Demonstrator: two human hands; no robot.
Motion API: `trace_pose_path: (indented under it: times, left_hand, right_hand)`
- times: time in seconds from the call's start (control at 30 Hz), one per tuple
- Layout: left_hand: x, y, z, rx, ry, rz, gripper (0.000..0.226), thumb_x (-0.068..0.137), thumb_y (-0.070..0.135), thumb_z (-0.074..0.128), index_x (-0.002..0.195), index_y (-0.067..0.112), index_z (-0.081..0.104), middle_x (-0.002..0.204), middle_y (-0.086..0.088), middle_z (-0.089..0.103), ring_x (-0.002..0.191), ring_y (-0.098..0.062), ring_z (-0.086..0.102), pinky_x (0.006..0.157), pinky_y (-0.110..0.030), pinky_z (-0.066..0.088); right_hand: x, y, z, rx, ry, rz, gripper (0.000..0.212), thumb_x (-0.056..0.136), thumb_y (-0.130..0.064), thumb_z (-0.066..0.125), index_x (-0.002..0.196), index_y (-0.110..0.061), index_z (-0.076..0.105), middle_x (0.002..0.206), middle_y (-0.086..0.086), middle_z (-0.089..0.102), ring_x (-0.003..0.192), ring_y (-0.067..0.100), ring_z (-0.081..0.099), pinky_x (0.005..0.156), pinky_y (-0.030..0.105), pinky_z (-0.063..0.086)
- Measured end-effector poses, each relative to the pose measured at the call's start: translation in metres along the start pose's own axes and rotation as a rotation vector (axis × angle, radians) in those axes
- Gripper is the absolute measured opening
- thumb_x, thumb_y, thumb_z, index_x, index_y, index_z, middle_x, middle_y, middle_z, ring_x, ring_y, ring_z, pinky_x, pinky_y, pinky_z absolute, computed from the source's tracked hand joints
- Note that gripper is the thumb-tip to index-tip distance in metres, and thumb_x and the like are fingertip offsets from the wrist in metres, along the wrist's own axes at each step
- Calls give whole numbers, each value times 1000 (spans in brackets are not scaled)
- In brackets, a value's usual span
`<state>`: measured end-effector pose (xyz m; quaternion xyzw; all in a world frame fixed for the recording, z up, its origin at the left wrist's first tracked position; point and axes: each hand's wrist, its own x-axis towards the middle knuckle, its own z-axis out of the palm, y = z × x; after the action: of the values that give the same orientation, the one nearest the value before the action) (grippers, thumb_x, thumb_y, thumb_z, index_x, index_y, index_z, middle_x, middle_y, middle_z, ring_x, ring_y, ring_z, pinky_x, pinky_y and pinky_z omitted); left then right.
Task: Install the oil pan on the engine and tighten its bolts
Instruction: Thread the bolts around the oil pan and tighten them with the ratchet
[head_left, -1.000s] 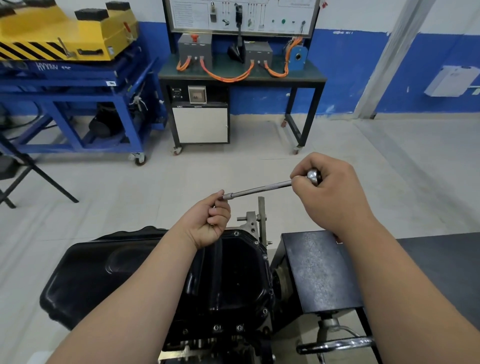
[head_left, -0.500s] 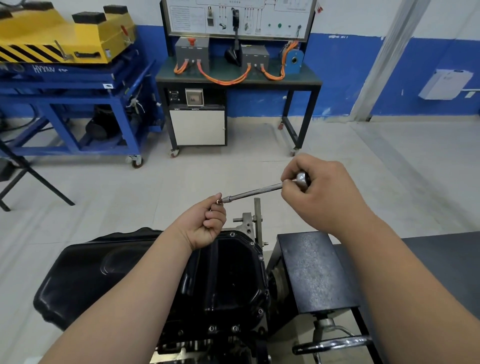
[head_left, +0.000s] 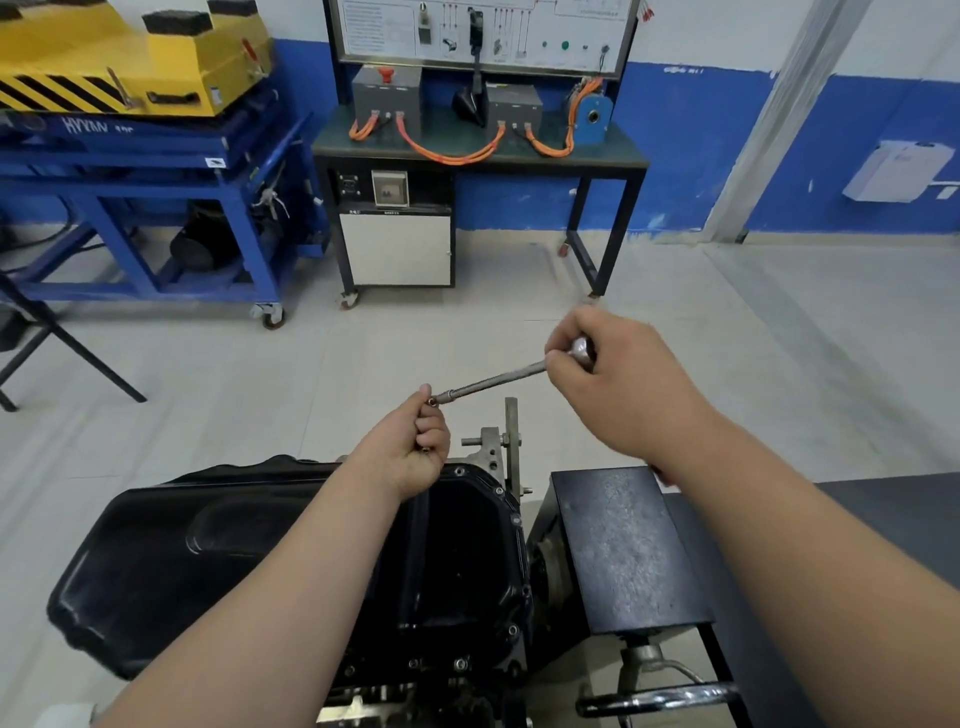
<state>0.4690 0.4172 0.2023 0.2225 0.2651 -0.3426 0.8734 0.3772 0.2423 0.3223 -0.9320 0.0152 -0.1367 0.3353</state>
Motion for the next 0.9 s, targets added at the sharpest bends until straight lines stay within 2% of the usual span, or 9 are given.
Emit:
trace_pose_path:
  times: [0.1,0.2,0.3,0.4,0.43,0.53,0.63,0.77,0.9]
  left_hand:
    - [7,-7,9,-69,43,149,28,97,27,48,73,12,49,44,6,42,29,-1,31,28,-10,20]
    - [15,-16,6,84,107,150,28,98,28,47,76,11,52,43,9,37,29,-1,27,27,-11,18]
    - [27,-30,-3,355,206,38,31,99,30,43,77,10,54,37,10,32,25,0,25,25,-12,14]
    - [39,-29,-6,684,279,-146,34,100,25,33,74,11,50,33,10,29,23,-1,24,24,-11,11]
    - [43,-23,-5,849,303,-201,35,100,23,31,73,11,49,34,10,28,23,-1,23,25,-11,11]
    - [55,-3,-2,1343,367,-363,37,97,19,28,68,10,49,37,9,27,26,-2,21,25,-12,12]
    - [64,7,2,1606,377,-453,34,93,15,36,64,9,53,41,7,27,29,-3,18,28,-13,12]
    - [79,14,2,1842,408,-535,32,89,13,39,62,8,54,40,5,26,30,-7,16,33,-10,14]
    - [87,12,-4,1914,375,-523,30,88,15,43,60,12,53,41,5,29,31,-7,17,34,-11,15]
  right_hand:
    - [-6,10,14,106,62,111,15,83,-19,56,70,-27,56,55,-14,56,52,-1,51,46,10,36]
    - [0,11,13,119,74,133,15,83,-20,55,69,-27,56,58,-13,56,53,-2,52,43,10,35]
    - [15,4,11,-45,-74,51,10,84,-23,55,75,-28,58,71,-13,57,65,3,54,48,11,37]
    - [30,-4,22,-205,-254,-38,10,85,-23,52,88,-21,61,80,-10,56,76,13,53,60,25,40]
    - [35,-6,27,-233,-292,-57,13,85,-22,51,91,-18,62,85,-6,58,81,16,53,64,26,39]
    - [47,-10,39,-266,-345,-95,16,85,-21,49,92,-13,62,97,2,61,86,20,52,69,27,40]
    - [55,-8,50,-288,-362,-103,19,84,-20,49,89,-8,63,94,5,64,86,24,57,73,32,49]
    - [59,-2,63,-274,-400,-65,20,82,-18,50,89,-5,65,90,8,66,85,27,60,74,37,53]
    - [60,4,70,-277,-413,-73,15,83,-19,50,88,-10,61,89,4,64,81,24,57,64,30,47]
